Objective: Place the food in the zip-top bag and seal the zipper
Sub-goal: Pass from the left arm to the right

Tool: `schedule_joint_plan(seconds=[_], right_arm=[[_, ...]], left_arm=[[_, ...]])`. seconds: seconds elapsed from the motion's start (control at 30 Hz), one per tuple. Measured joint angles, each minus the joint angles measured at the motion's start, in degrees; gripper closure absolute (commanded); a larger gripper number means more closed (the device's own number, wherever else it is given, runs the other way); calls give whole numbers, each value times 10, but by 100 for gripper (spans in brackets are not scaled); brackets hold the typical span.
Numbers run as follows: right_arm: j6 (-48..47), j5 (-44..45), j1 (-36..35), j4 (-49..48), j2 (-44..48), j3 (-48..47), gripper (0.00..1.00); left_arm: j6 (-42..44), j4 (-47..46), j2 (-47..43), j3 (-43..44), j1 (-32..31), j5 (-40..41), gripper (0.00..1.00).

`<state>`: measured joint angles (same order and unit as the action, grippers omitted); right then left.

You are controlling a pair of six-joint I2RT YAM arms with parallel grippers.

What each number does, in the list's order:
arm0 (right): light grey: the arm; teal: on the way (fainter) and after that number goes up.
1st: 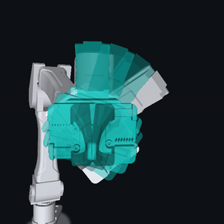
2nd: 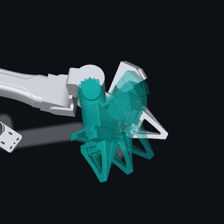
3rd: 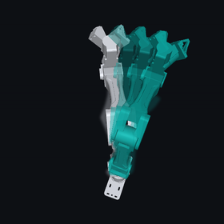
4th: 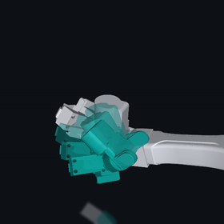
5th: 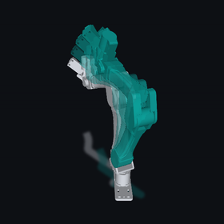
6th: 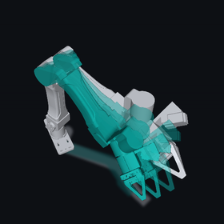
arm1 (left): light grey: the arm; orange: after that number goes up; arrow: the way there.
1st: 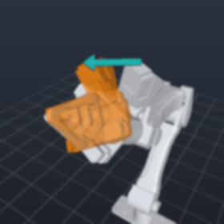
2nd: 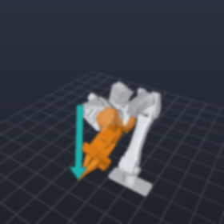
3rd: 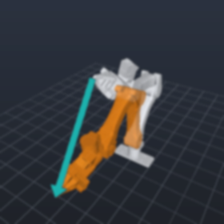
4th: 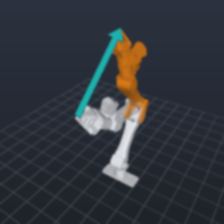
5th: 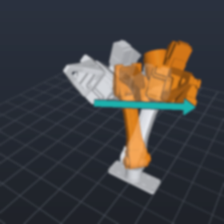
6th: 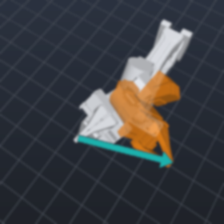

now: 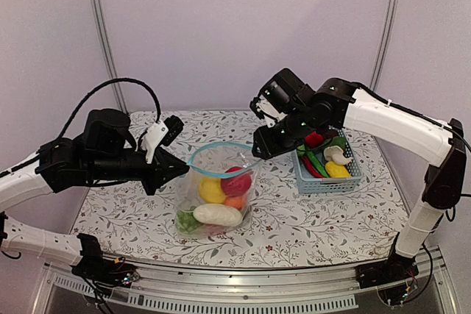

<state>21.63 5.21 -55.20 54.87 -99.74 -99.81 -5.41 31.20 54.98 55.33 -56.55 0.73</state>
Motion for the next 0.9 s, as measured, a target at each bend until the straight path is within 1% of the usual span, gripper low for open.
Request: schedule_joint_plan(seconds=[0.17,0.27,0.37,0.6,0.73,0.9], right_arm=[[-15,-22,0,-6,-4,0,84],[-20,-30,0,-8,-4,-3,92],[-24,-36,0,-10,-4,-10,94],[-32,-50,0,13,11,-30,94],[-38,-54,0,30,37,-38,94],[-41,-50,0,47,61,-37,95]], left_arm=[[0,0,0,0,0,0,100],[0,0,0,0,0,-1,100],[0,0,0,0,0,-5,100],[0,16,2,7,0,-30,100],[-6,41,13,28,0,-66,100],[-24,48,31,42,0,-119,100]])
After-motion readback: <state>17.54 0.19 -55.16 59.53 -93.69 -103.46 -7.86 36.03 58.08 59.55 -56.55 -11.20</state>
